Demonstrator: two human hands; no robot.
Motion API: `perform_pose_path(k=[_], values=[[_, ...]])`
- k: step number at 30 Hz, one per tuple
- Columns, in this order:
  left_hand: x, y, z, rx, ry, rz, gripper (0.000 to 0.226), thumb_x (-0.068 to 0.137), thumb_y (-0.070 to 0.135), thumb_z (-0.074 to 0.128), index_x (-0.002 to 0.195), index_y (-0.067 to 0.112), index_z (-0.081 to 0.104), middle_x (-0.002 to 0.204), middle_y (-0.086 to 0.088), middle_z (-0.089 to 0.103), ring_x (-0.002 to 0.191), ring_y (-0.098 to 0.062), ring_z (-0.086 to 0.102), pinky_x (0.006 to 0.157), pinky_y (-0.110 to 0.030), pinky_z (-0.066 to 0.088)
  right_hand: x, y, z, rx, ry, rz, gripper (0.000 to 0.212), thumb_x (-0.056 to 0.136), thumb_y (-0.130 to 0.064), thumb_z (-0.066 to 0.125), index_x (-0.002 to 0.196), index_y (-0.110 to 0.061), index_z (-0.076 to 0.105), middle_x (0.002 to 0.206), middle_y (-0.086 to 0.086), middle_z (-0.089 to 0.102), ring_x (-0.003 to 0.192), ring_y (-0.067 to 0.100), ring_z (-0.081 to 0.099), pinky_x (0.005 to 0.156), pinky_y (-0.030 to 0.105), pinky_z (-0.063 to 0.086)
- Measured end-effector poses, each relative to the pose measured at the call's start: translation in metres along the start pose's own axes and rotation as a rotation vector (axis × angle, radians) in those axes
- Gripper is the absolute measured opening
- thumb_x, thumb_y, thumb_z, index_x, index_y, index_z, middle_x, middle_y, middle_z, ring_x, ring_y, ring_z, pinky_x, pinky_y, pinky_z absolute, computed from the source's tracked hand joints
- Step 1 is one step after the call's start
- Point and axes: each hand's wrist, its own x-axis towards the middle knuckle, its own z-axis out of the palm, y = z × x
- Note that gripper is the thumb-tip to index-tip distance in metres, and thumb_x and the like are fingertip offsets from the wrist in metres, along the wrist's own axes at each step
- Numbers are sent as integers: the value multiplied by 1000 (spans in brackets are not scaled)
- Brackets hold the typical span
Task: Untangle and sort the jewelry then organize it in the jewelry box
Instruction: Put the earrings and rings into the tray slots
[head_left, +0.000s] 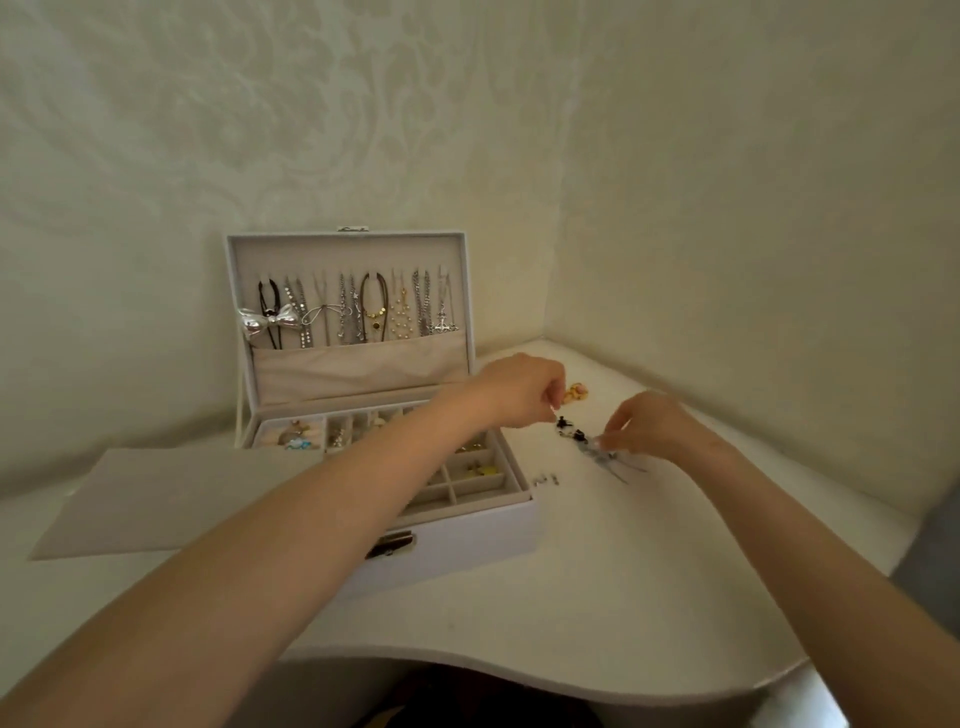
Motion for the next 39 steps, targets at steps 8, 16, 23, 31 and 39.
perform_pose_path(k=[8, 16, 23, 31, 39], values=[[67, -3, 48, 99, -244, -67, 49, 79, 26, 74, 122, 17, 53, 123, -9, 45, 108, -27, 52, 93, -37, 45, -1, 3, 15, -45, -14, -21, 24, 77, -26, 78, 92, -8, 72, 77, 1, 60, 70, 12, 54, 49, 14, 36], [68, 0, 48, -21, -288, -3, 20, 86, 17, 66, 100, 4, 62, 93, -4, 63, 78, -16, 56, 57, -19, 41, -6, 12, 8, 17, -27, -36, 9, 79, -7, 67, 83, -1, 72, 76, 10, 67, 65, 17, 59, 66, 27, 50], [39, -5, 3, -223, -135, -45, 11, 87, 11, 65, 93, 2, 62, 100, -16, 67, 52, 1, 57, 47, -9, 43, -28, -12, -23, 433, -79, -200, 6, 79, -3, 70, 73, -4, 70, 64, 5, 65, 54, 6, 59, 55, 15, 49], [-62, -28, -74, -271, -126, -223, 9, 85, 19, 68, 85, 11, 64, 83, -2, 69, 63, -4, 64, 59, -14, 48, -65, -82, -13, 516, -292, -468, 12, 80, 1, 69, 75, -10, 69, 64, 3, 66, 55, 5, 60, 58, 16, 49], [-124, -32, -64, -355, -170, -301, 7, 84, 15, 69, 82, 12, 62, 60, 8, 65, 54, 1, 60, 57, -12, 48, -71, -101, 15, 165, -291, -628, 7, 76, -10, 78, 81, -14, 75, 65, -11, 65, 61, -2, 58, 64, 20, 51]])
